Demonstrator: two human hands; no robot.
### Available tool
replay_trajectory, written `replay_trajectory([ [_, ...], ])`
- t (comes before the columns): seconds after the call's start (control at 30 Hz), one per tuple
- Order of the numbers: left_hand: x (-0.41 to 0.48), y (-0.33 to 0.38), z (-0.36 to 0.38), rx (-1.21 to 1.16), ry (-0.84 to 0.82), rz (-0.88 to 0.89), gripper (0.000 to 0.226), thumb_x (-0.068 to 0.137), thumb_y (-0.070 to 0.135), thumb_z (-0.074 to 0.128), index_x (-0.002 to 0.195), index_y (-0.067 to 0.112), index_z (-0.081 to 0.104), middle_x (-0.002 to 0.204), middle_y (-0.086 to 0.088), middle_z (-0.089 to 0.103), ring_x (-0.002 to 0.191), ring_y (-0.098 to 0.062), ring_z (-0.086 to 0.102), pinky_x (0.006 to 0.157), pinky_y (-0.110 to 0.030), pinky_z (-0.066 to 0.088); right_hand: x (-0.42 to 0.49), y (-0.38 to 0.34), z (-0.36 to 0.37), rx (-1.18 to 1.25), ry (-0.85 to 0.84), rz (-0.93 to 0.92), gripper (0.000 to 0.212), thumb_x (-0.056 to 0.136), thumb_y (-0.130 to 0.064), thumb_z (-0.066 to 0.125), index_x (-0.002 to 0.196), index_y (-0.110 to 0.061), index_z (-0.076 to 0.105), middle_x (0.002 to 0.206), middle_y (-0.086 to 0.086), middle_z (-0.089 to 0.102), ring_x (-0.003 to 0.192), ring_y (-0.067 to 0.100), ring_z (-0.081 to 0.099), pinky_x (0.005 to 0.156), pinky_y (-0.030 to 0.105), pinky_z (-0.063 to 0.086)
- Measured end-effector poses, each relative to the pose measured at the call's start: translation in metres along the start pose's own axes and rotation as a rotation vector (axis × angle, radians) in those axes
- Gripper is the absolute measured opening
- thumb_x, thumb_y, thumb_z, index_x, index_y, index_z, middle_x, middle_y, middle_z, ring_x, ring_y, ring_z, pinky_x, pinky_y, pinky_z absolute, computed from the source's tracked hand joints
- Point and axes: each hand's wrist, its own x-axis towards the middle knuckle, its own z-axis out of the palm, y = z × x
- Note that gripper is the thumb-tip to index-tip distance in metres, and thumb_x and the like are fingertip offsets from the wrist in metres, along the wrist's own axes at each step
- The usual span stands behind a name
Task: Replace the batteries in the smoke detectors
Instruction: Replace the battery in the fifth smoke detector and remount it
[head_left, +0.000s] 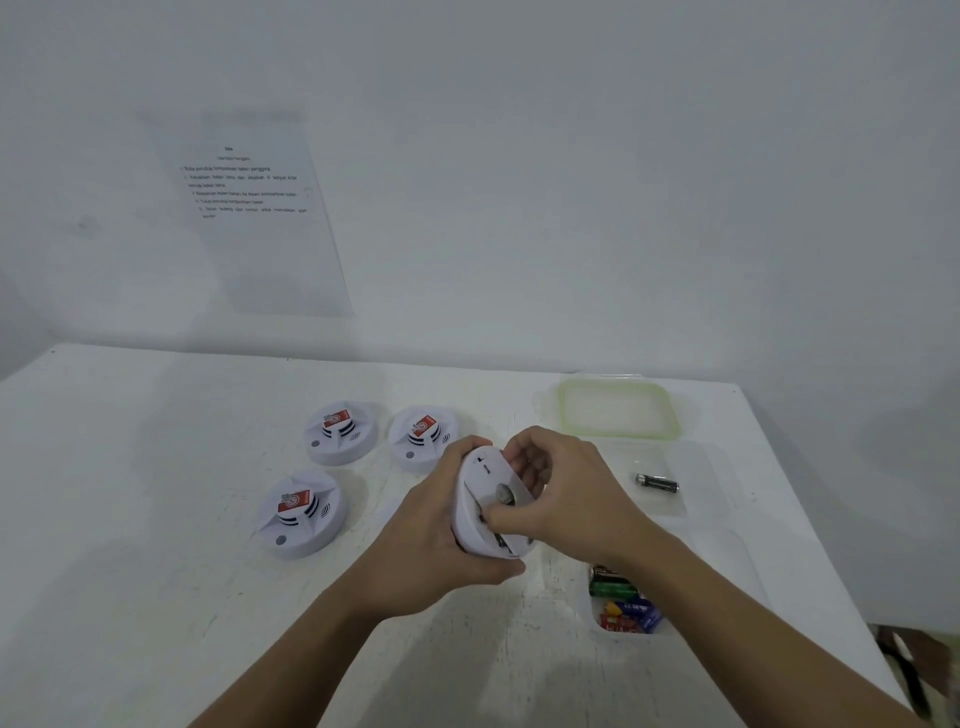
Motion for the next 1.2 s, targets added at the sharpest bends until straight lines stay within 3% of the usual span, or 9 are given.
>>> replay_trajectory([
  [0.17, 0.006, 0.002, -0.003, 0.039, -0.014, 0.012, 0.081, 0.07, 0.012, 0.09, 0.133, 0.03, 0.042, 0.113, 0.002, 0.065, 0.1, -0.025, 0.066, 0.081, -0.052, 0.058, 0.001, 0.002, -0.003, -0.006, 0.041, -0.019, 0.042, 0.054, -0.039, 0.081, 0.09, -0.023, 0.065, 0.084, -0.006, 0.069, 0.077, 0.013, 0.064, 0.067, 0.037, 0.058],
  [0.33, 0.004, -0.001, -0.004, 0.071, -0.017, 0.018, 0.082, 0.071, 0.017, 0.09, 0.133, 0.037, 0.04, 0.117, 0.005, 0.063, 0.106, -0.024, 0.065, 0.084, -0.046, 0.059, 0.0, 0.003, -0.006, 0.048, 0.021, 0.009, 0.038, 0.056, -0.037, 0.082, 0.089, -0.024, 0.067, 0.085, -0.005, 0.071, 0.073, 0.017, 0.071, 0.061, 0.04, 0.061],
  [0.5, -0.003, -0.01, -0.015, 0.088, 0.012, -0.018, 0.088, 0.07, 0.022, 0.091, 0.136, 0.04, 0.037, 0.124, 0.012, 0.061, 0.116, -0.015, 0.063, 0.09, -0.041, 0.059, 0.001, 0.003, -0.016, 0.015, 0.011, -0.001, 0.061, 0.055, -0.042, 0.083, 0.112, -0.025, 0.069, 0.099, -0.01, 0.068, 0.073, 0.012, 0.072, 0.064, 0.036, 0.063],
  [0.63, -0.015, -0.018, -0.027, 0.07, 0.079, -0.06, 0.097, 0.065, 0.026, 0.094, 0.14, 0.04, 0.035, 0.125, 0.024, 0.058, 0.121, -0.002, 0.058, 0.091, -0.028, 0.059, 0.001, 0.01, -0.02, 0.206, 0.01, 0.015, 0.053, 0.075, -0.025, 0.083, 0.124, -0.037, 0.064, 0.105, -0.007, 0.069, 0.079, 0.023, 0.075, 0.078, 0.049, 0.062],
  [0.73, -0.024, -0.025, -0.029, -0.005, 0.114, -0.069, 0.096, 0.065, 0.018, 0.094, 0.142, 0.031, 0.038, 0.128, 0.021, 0.059, 0.125, -0.007, 0.057, 0.09, -0.027, 0.059, -0.002, 0.02, -0.009, 0.317, -0.001, 0.045, 0.053, 0.085, -0.023, 0.076, 0.127, -0.049, 0.058, 0.108, -0.003, 0.066, 0.091, 0.03, 0.075, 0.09, 0.056, 0.056],
  [0.8, -0.028, -0.029, -0.03, -0.038, 0.132, -0.071, 0.098, 0.065, 0.016, 0.094, 0.143, 0.028, 0.038, 0.131, 0.017, 0.058, 0.127, -0.01, 0.056, 0.092, -0.031, 0.059, -0.006, 0.027, -0.001, 0.289, 0.011, 0.026, 0.046, 0.089, -0.022, 0.074, 0.125, -0.047, 0.06, 0.107, -0.007, 0.067, 0.096, 0.022, 0.073, 0.092, 0.051, 0.056],
  [0.9, -0.033, -0.032, -0.031, -0.061, 0.136, -0.08, 0.097, 0.064, 0.016, 0.094, 0.142, 0.028, 0.04, 0.131, 0.015, 0.058, 0.128, -0.011, 0.055, 0.091, -0.034, 0.06, -0.012, 0.035, 0.007, 0.079, 0.001, -0.025, 0.04, 0.087, -0.028, 0.075, 0.12, -0.045, 0.062, 0.104, -0.015, 0.069, 0.099, 0.008, 0.065, 0.088, 0.032, 0.056],
  [1.03, -0.038, -0.034, -0.033, -0.08, 0.171, -0.101, 0.095, 0.062, 0.013, 0.094, 0.14, 0.031, 0.042, 0.128, 0.017, 0.059, 0.124, -0.009, 0.057, 0.087, -0.03, 0.06, -0.016, 0.039, 0.013, 0.125, -0.092, 0.003, 0.049, 0.082, -0.017, 0.078, 0.122, -0.041, 0.061, 0.103, -0.007, 0.067, 0.091, 0.013, 0.069, 0.087, 0.028, 0.059],
  [1.2, -0.043, -0.036, -0.033, -0.109, 0.209, -0.108, 0.091, 0.063, 0.004, 0.092, 0.136, 0.029, 0.045, 0.123, 0.016, 0.062, 0.119, -0.006, 0.061, 0.086, -0.021, 0.057, -0.015, 0.042, 0.016, -0.002, -0.275, -0.033, 0.033, 0.077, -0.011, 0.079, 0.106, -0.022, 0.068, 0.104, -0.007, 0.07, 0.094, 0.011, 0.07, 0.089, 0.027, 0.058],
])
